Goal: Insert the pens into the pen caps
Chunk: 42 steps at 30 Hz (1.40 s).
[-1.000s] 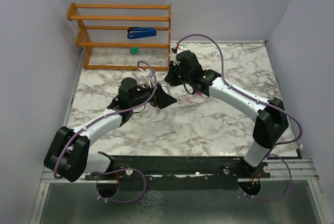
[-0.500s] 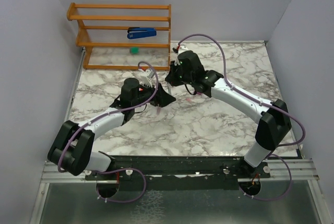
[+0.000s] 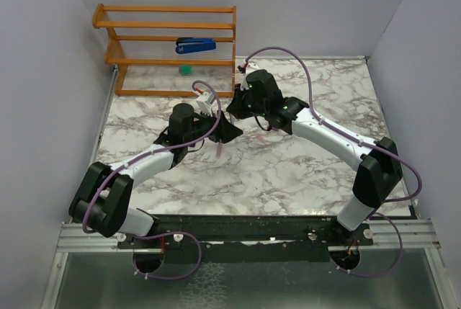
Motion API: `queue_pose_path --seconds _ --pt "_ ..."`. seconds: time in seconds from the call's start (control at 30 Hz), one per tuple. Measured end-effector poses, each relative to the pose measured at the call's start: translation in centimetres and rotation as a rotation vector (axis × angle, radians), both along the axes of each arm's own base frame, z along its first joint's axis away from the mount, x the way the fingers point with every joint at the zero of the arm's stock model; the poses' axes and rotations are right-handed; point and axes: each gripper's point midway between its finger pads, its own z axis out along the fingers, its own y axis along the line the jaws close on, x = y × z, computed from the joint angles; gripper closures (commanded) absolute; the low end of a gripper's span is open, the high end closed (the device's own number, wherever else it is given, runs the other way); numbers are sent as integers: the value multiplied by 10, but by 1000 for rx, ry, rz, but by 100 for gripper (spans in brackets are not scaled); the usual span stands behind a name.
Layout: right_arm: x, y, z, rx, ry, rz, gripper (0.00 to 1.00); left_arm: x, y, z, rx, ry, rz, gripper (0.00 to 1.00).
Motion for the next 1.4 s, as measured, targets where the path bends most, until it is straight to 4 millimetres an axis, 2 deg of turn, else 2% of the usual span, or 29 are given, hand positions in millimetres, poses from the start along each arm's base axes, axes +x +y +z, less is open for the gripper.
queue_pose_path --seconds 0.07,0.2,0.3,0.53,0.73,1.4 --pt "0 0 0 1 0 1 100 2 -1 3 -2 -7 1 58" --pt "-1 0 -2 -1 2 2 99 3 -1 2 0 -12 -2 100" --pt "-2 -1 -3 -3 4 2 100 8 3 -7 16 15 29 100" --pt "-3 -3 -3 2 -3 -2 100 9 3 -8 19 13 31 100" --pt "-5 -8 -2 0 -11 -14 100 4 5 -7 22 -1 28 100" --pt "-15 -2 -3 44 5 -20 100 -8 20 -6 104 -19 37 100"
